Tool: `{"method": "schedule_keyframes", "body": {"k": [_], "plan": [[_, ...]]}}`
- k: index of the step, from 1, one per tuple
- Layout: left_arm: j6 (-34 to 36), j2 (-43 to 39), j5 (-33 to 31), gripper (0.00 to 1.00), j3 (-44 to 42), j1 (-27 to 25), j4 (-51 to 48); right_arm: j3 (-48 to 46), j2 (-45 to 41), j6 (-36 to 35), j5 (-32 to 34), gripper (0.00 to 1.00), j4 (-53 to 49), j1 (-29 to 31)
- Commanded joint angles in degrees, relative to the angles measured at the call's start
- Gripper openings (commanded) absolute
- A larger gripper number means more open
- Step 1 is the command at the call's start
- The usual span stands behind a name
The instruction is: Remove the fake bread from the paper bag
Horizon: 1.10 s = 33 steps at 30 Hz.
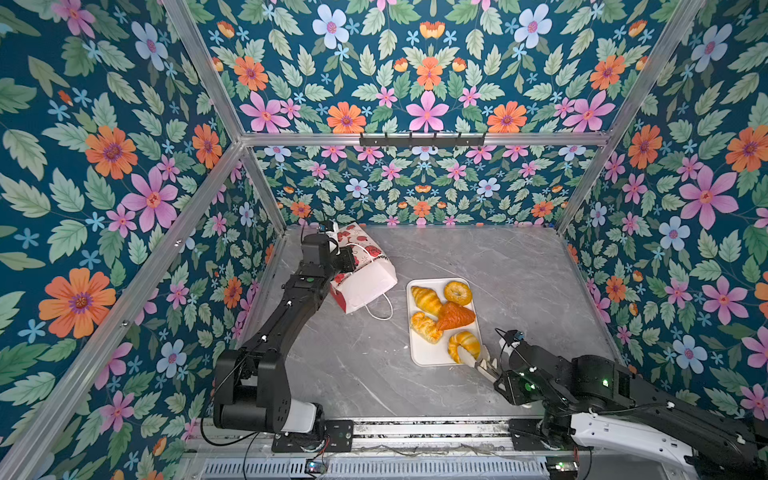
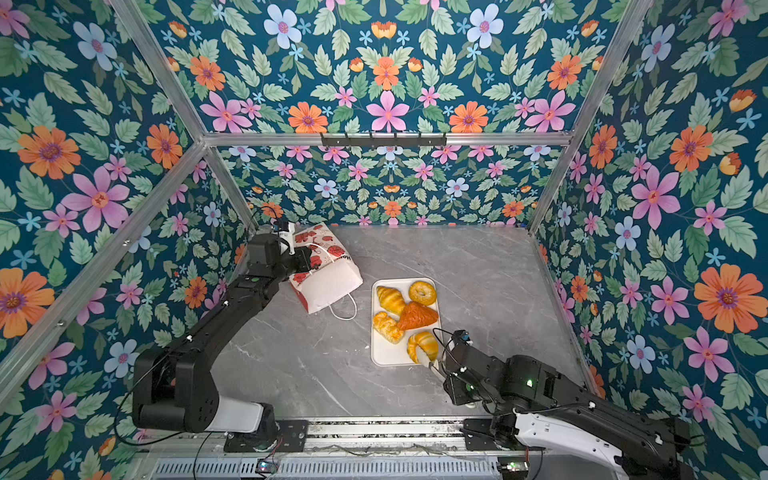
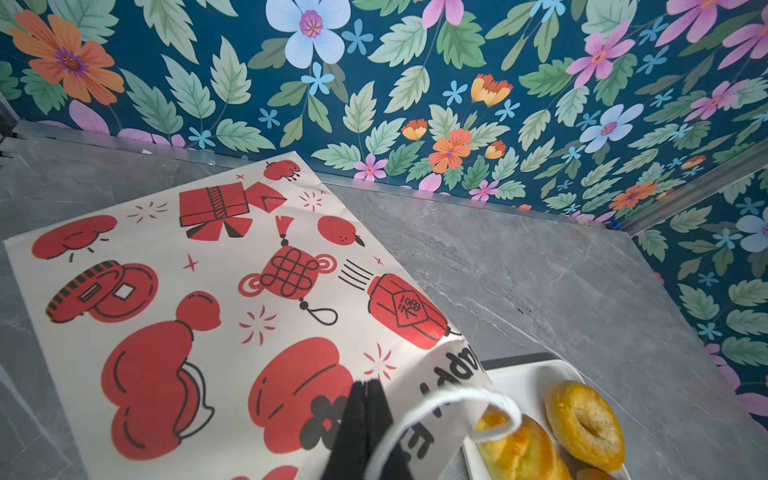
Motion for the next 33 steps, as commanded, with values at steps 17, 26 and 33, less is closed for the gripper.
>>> {"method": "schedule_keyframes", "body": {"k": [17,26,33], "plan": [[0.1,0.1,0.4,0.0,-0.1,0.0,1.8,1.9,-1.6,0.6,4.3,0.44,-1.9,-0.3],[-0.1,0.0,0.6,0.0,-0.2,0.0,1.8,0.7,-1.4,-1.8,4.9,0.43,2.1,-0.3],[-0.1,-0.2,0.8,0.0,-0.2,0.0,1.8,0.6,3.9,-6.3,3.6,0.41,8.3,-1.0]]}}
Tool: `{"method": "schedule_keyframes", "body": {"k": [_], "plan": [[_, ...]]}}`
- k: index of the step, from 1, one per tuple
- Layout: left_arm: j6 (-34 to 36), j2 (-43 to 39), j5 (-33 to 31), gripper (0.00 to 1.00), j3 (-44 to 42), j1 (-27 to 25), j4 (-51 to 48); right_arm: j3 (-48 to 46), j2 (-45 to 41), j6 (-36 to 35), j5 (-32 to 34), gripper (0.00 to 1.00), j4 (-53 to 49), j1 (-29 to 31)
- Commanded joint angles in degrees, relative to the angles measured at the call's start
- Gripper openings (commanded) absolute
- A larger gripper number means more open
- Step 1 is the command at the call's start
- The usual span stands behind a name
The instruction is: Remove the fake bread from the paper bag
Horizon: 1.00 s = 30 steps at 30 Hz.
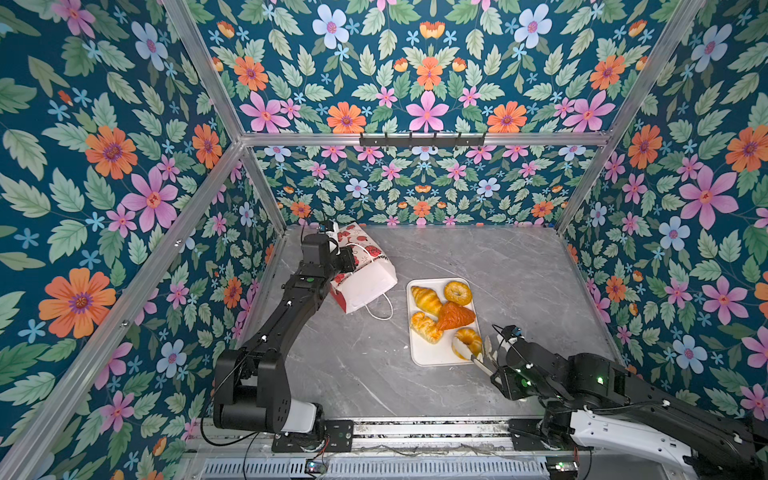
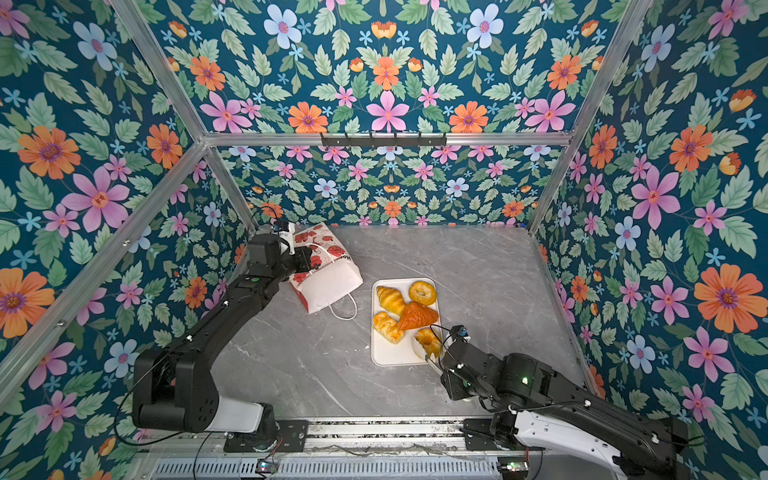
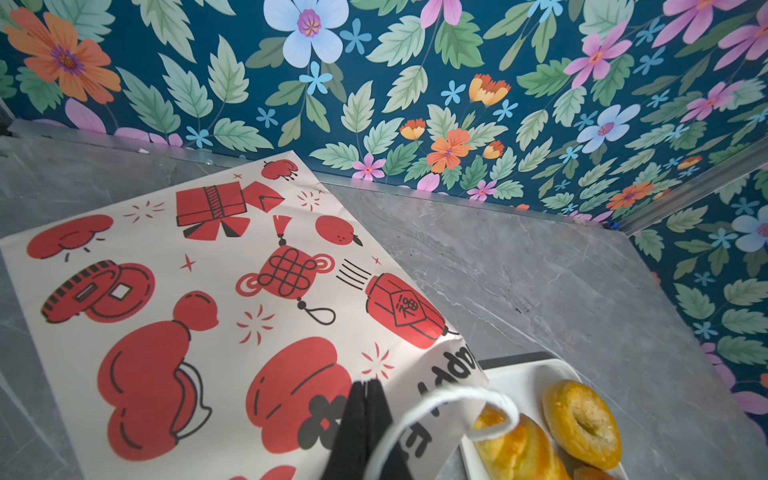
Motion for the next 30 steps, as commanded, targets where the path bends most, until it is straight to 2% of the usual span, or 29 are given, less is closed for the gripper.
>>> {"method": "schedule_keyframes", "body": {"k": [1,6,13,18,21,26,28,30], "plan": [[0.1,-0.3,0.4,0.0,-0.2,0.0,1.8,0.4,1.8,-3.2,-0.3,0.41,5.6,-0.1],[0.1,-0.4,0.2,0.0,-0.2,0.0,1.7,1.3,2.4,-4.0,0.0,0.4,4.8,-1.7],[0.1,-0.8,0.1,0.0,0.4,0.1,1.5,7.1,-0.2,-3.5,10.0,0.37,-4.0,-1.8],[0.0,-1.3,0.1,0.0,1.1,0.0,1.3,6.8,-0.8,-1.7,19.4,0.37,-7.0,-2.9],[-0.1,-1.8,0.4,0.0,1.4,0.0,1.3,3.6,-1.4,-2.5,18.1,0.37,-4.2,-9.9],[0.0,-2.1,0.5,0.0,1.5,0.0,1.2,-5.8,-3.4,-8.3,7.9,0.37,7.9,-29.4],[0.0,-2.1,0.5,0.0,1.4,0.0,1.2,-7.0,-1.2,-9.3,3.7,0.37,12.1,-36.5],[-0.1,-2.1,0.5,0.0,1.2,0.0,1.2,-7.2,2.0,-10.1,3.4,0.37,15.1,-40.4]]}}
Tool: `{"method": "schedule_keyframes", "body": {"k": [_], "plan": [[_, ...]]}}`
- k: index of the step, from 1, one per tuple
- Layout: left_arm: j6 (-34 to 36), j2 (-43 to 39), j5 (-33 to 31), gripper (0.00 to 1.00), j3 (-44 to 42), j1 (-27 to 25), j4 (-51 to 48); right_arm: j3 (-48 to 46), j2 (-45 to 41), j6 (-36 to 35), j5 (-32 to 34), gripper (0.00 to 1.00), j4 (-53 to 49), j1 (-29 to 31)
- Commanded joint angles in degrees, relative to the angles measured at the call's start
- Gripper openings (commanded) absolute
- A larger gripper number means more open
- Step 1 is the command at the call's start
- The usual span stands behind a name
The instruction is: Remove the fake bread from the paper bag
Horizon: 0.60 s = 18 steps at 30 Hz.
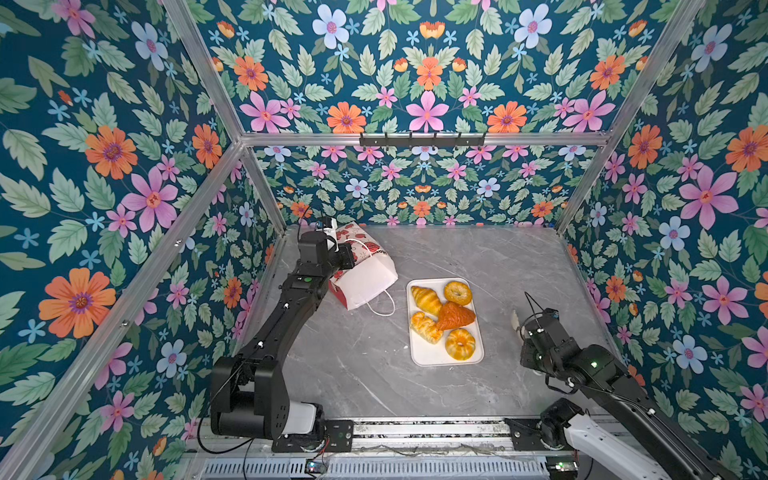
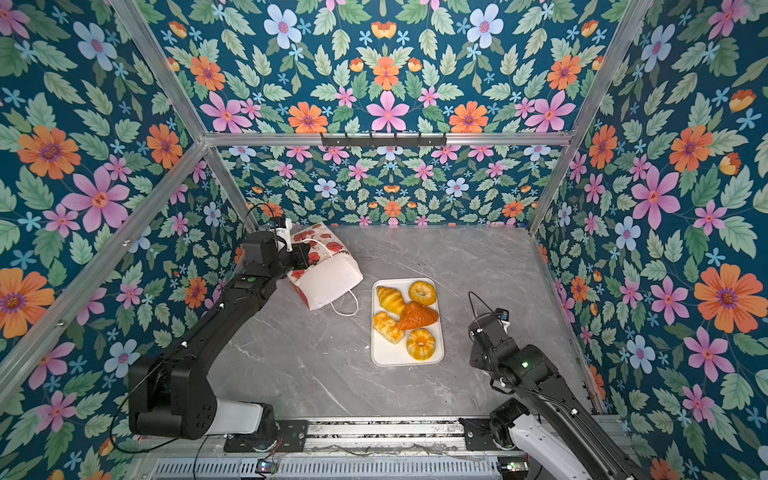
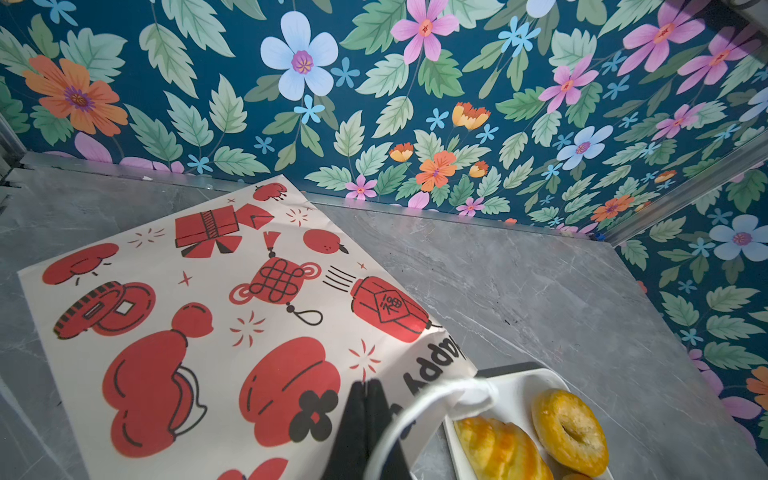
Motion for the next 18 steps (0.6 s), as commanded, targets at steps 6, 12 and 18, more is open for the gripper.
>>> {"method": "schedule_keyframes", "body": {"k": [6,12,18], "plan": [[-0.1,-0.6,0.5,0.0,-0.2,0.0,1.7,-1.0,15.5,-4.3,-1.5,0.37,20.5,-7.0],[-0.1,-0.9,0.4,0.0,0.5,0.0,1.3,-1.7,26.8,-2.6,-1.8,0.4,25.9,-9.6],[-0.3,-1.0,0.9,0.0,1.2,0.0,0.8,-2.3,30.7,-1.6,-2.2,0.47,27.8,-11.4]]}}
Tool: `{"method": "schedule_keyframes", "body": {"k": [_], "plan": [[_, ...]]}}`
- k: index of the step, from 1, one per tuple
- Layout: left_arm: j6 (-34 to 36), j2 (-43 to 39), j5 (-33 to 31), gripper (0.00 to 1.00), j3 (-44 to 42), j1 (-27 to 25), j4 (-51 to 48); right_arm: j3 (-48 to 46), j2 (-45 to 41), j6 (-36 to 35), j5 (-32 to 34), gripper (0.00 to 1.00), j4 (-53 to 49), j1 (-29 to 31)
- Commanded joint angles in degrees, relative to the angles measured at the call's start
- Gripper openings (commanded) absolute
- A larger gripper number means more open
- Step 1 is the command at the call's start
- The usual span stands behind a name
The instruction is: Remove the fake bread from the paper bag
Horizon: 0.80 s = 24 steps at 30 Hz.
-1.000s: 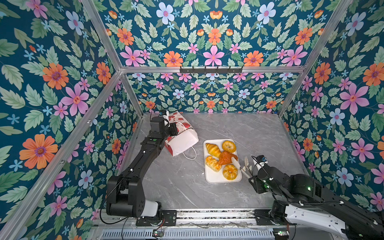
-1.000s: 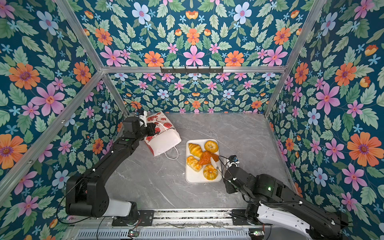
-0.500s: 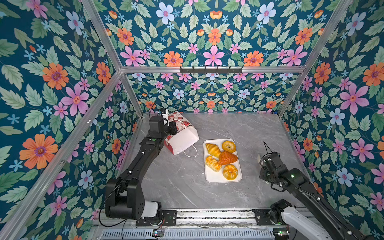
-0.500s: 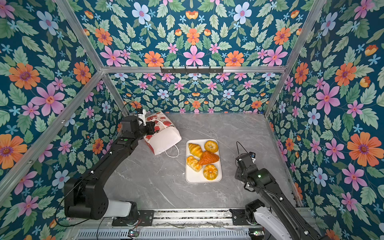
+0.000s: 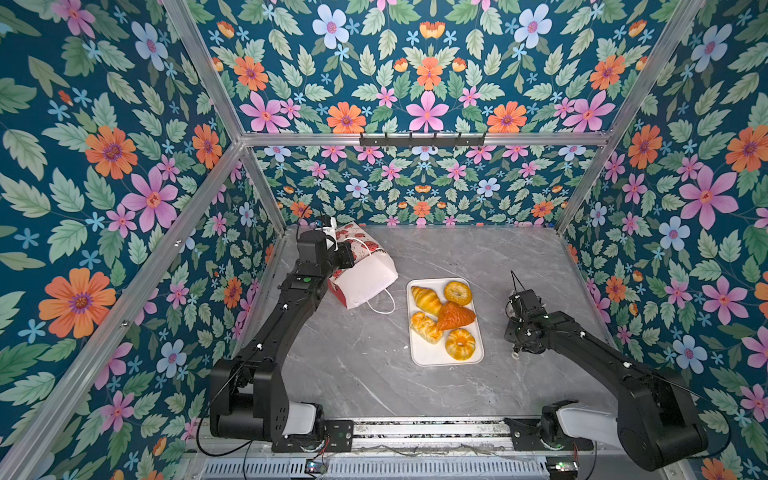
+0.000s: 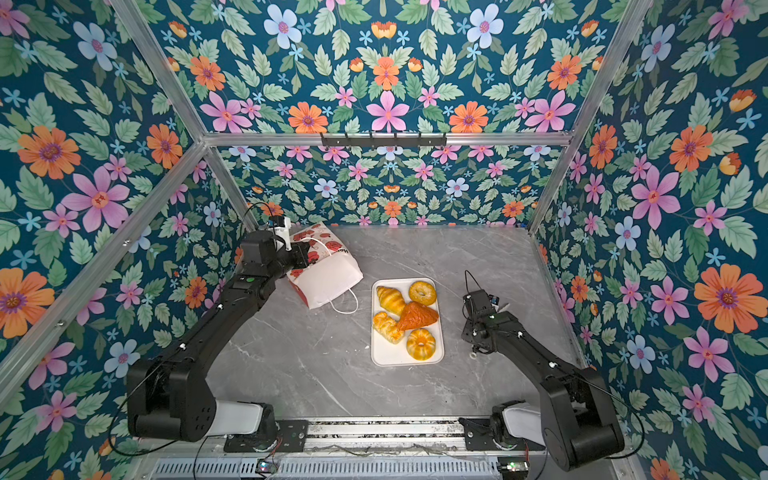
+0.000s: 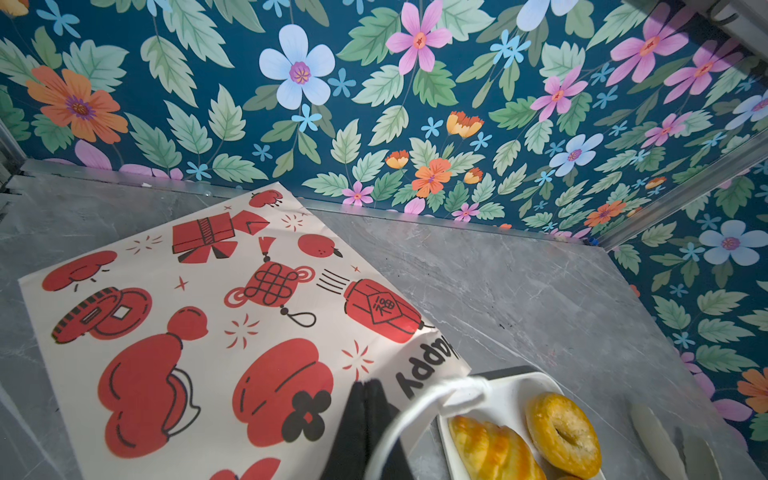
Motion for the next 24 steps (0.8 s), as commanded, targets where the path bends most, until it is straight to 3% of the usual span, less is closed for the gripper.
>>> {"method": "schedule_keyframes", "body": {"k": [1,7,18,24], "plan": [[-0.5,-0.5,0.6,0.0,0.9,0.0,0.8,-0.1,1.1,0.9,0.9,0.49,2.5,-0.3],[-2.5,-1.8,2.2,0.0,1.3,0.0,1.2,-1.4,0.7,1.1,1.6,0.78,2.8,-0.5],[-13.0,-4.1,3.7,0.0,4.5,0.0,-0.5,-3.5,-11.9,0.7,2.2,0.79,1.6,-0.5],[-21.6,-5.5,5.4,0.0,4.8,0.0,1.0,-3.0,-12.6,0.1,1.4,0.79,0.9,-0.5]]}}
